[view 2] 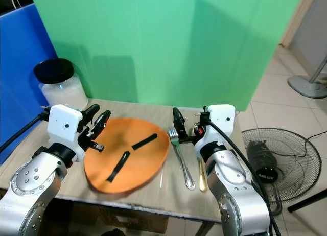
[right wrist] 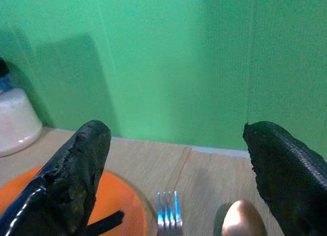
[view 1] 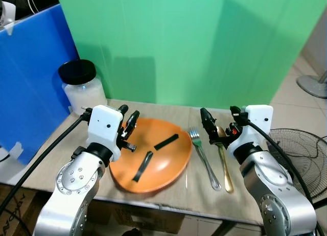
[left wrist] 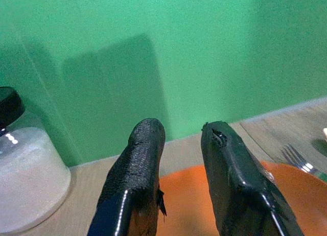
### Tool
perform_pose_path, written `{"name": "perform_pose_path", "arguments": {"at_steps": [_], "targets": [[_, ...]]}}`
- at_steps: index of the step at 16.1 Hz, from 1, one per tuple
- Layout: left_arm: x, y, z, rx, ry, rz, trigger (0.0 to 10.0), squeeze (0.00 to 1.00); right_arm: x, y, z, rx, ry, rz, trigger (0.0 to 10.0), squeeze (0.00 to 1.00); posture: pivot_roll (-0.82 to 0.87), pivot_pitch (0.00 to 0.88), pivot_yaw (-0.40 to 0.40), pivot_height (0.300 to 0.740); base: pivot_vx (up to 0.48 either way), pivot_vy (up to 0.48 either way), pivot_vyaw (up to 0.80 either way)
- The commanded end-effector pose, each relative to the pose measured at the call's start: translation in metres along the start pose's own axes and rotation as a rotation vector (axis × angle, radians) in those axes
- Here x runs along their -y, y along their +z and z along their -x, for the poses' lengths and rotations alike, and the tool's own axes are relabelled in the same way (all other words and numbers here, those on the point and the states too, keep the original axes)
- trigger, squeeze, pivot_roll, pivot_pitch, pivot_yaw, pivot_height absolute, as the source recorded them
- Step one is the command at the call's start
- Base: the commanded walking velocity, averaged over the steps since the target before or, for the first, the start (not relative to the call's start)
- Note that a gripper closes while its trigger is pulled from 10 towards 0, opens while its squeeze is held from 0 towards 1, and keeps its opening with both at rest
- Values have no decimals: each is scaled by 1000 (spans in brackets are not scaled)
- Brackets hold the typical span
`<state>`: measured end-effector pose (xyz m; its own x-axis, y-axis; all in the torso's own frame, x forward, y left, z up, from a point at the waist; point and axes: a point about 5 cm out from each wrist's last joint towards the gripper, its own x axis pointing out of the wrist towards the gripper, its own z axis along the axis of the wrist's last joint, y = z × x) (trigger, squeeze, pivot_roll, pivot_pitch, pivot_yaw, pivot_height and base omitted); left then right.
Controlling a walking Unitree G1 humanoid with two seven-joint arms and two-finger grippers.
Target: Setting the table
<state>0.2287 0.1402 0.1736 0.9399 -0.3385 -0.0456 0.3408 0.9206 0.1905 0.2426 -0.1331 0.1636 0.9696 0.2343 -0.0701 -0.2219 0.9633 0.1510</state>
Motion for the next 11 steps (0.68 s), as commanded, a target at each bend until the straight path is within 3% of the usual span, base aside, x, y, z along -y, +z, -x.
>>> {"name": "perform_pose_path", "arguments": {"at_steps": [1, 3, 4, 6, 9, 10, 11], "targets": [[2, 0, 0, -3, -41, -11, 10000, 0, 2, 3, -4, -1, 4, -22, 10000, 1000, 149, 0, 22, 740, 0, 0, 0], [2, -2, 1, -18, -125, -49, 10000, 0, 13, 7, -13, -30, -5, -68, 10000, 1000, 150, 0, 24, 740, 0, 0, 0], [1, -3, 1, -27, -174, -71, 10000, 0, 17, 6, -18, -94, 32, -83, 10000, 1000, 147, 0, 29, 740, 0, 0, 0], [2, -5, 4, -53, -264, -95, 10000, 0, 23, 4, -26, -218, 95, -76, 10000, 1000, 142, 0, 28, 740, 0, 0, 0], [7, -10, 8, -88, -347, -105, 10000, 0, 26, 8, -34, -295, 146, -46, 10000, 1000, 137, 0, 21, 740, 0, 0, 0], [9, -14, 10, -110, -384, -126, 10000, 0, 29, 9, -38, -335, 143, 10, 10000, 776, 138, 0, 15, 740, 0, 0, 0], [10, -16, 10, -125, -403, -138, 10000, 0, 34, 9, -40, -381, 128, 89, 10000, 0, 137, 0, 8, 740, 0, 0, 0]]}}
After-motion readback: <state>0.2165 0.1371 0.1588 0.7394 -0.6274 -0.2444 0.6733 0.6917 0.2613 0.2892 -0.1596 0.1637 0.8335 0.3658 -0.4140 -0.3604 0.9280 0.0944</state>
